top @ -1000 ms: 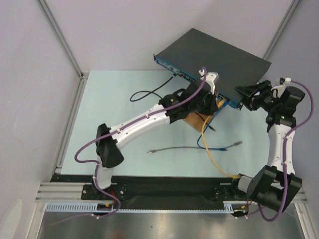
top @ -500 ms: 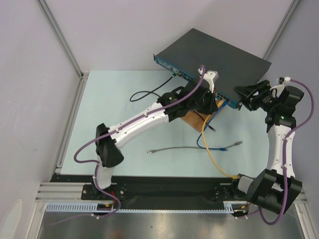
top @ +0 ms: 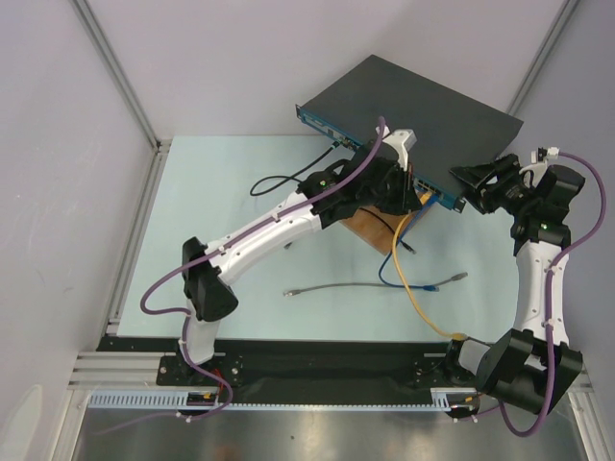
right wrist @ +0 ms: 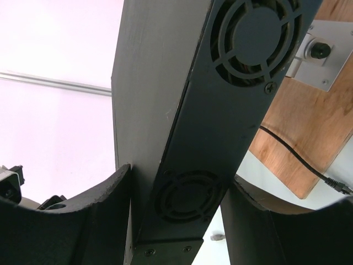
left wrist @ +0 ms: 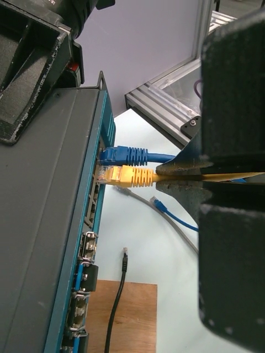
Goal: Insert the plug into the switch port
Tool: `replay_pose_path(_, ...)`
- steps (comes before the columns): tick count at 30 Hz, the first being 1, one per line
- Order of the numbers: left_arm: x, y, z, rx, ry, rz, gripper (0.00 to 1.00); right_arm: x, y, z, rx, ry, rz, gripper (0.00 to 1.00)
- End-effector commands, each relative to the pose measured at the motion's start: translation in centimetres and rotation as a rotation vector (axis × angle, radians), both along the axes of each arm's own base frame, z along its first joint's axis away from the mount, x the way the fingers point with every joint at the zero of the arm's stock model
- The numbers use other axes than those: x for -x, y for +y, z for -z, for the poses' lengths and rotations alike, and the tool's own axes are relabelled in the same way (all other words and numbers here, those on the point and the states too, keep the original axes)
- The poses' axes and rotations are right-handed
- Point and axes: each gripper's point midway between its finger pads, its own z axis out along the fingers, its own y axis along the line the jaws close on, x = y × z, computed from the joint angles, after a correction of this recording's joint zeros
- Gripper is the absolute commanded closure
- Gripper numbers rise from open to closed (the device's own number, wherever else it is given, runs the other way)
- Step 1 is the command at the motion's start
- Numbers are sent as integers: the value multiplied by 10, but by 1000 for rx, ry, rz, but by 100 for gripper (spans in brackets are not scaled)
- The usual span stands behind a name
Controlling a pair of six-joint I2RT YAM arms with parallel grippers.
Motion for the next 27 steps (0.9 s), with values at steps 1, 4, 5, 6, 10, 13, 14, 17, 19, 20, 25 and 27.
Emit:
replay_pose_path(1,-1,4,-56,140,-26,-7,100,12,40,-1,226,-180,-232,100)
replay_pose_path(4,-1,4,-52,137,-12,-16,100,12,41,-1,223,-180,-234,100)
replay_pose_path(5,-2,4,-51,137,-9,-17,100,12,41,-1,222,-181,-234,100)
replay_pose_path(6,-3,3,-53,144,-17,-18,100,12,41,-1,220,-181,-235,100)
replay_pose_path(10,-8,-4,-46,141,-30,-10,100,11,42,-4,192,-177,-235,100)
replay_pose_path(13,-12,-9,-48,151,-50,-5,100,12,44,-4,177,-171,-237,100)
replay_pose_path(14,-12,-10,-50,157,-59,-2,100,12,45,-5,177,-175,-240,100)
replay_pose_path(17,-16,-15,-60,185,-93,7,100,14,46,-3,172,-170,-246,100)
replay_pose_path(19,-18,-19,-65,206,-108,14,100,15,48,-3,168,-170,-251,100)
replay_pose_path(20,-18,-24,-63,210,-108,31,100,15,49,-3,163,-168,-252,100)
replay_pose_path(25,-23,-34,-60,230,-120,40,100,17,51,-3,144,-163,-253,100)
replay_pose_path(27,-26,-37,-56,225,-127,41,100,18,53,-2,137,-160,-258,100)
